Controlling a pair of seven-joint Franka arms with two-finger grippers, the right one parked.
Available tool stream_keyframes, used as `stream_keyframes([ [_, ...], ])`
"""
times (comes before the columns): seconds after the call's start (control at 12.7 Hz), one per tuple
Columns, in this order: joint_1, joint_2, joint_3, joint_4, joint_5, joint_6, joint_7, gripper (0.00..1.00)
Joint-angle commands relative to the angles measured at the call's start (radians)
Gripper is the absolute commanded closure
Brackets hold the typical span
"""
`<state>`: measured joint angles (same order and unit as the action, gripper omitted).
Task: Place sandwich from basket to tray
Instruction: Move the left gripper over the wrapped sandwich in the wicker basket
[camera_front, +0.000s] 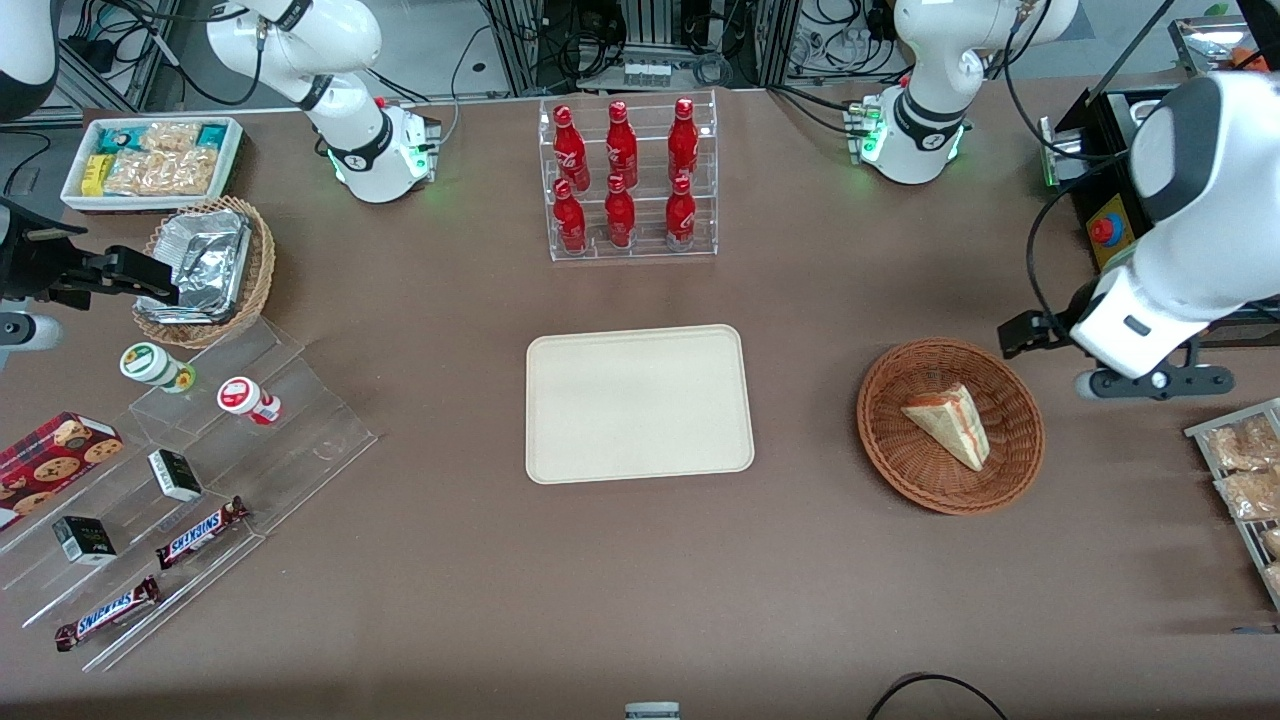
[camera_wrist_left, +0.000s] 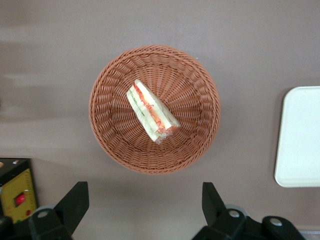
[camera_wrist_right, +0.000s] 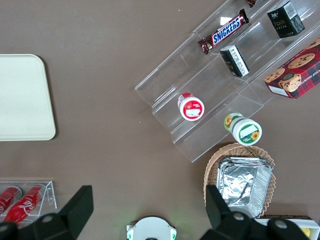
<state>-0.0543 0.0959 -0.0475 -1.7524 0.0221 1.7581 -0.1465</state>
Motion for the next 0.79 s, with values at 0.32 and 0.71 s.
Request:
stream_keyframes([
  [0.32, 0.001, -0.065, -0.002, -0.261, 0.002, 0.280, -0.249, 0.00],
  [0.71, 0.002, -0.065, 0.000, -0.343, -0.011, 0.394, -0.364, 0.00],
])
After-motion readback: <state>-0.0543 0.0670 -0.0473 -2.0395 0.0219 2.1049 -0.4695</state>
